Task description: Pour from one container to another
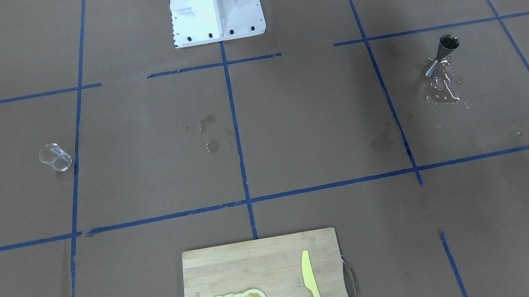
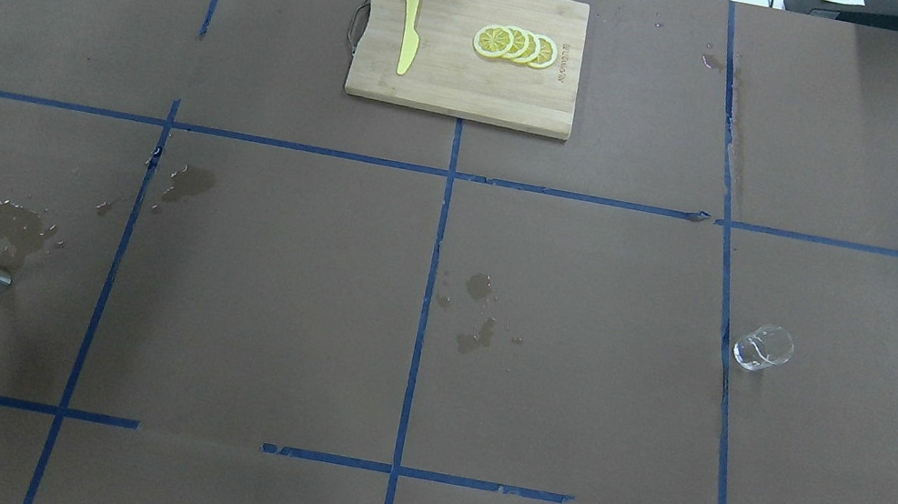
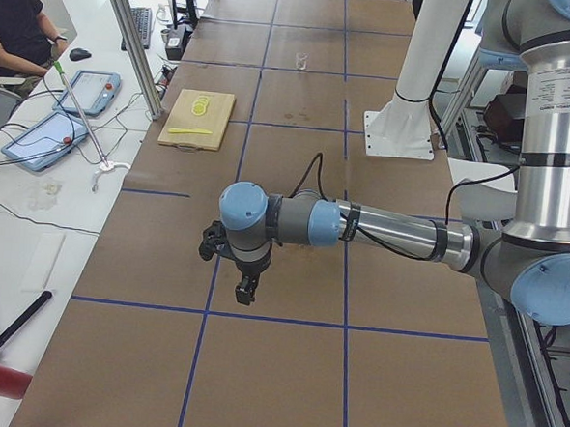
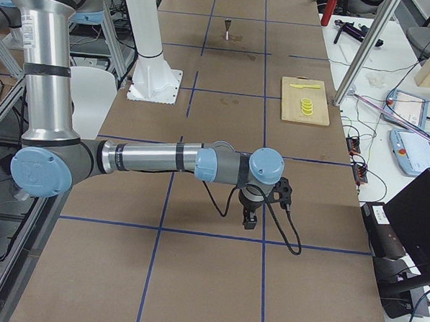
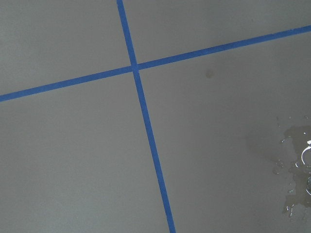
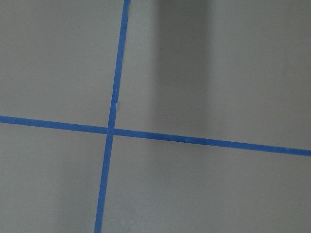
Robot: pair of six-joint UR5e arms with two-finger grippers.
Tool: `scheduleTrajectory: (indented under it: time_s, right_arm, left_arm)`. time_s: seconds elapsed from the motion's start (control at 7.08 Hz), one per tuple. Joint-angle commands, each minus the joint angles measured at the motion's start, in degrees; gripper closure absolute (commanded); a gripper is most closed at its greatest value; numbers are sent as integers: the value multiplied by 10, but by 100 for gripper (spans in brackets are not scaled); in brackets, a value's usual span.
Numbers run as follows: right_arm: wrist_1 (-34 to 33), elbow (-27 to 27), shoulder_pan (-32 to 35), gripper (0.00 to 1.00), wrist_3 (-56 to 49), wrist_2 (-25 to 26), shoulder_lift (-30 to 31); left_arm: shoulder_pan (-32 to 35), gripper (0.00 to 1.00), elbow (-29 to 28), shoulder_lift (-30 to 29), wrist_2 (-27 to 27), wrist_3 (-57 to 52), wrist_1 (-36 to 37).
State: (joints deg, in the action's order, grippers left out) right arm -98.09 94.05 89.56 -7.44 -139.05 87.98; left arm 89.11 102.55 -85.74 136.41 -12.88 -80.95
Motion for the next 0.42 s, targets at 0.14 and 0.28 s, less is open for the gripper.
scheduleTrajectory:
  time_s: [0.14,0.28]
  right_arm:
    - [0,-1,0,0,0,0,-2]
    - [0,-1,0,0,1,0,-2]
  left_arm:
    - [0,0,-3,-2,-2,106,0]
    - [0,0,0,0,-2,108,0]
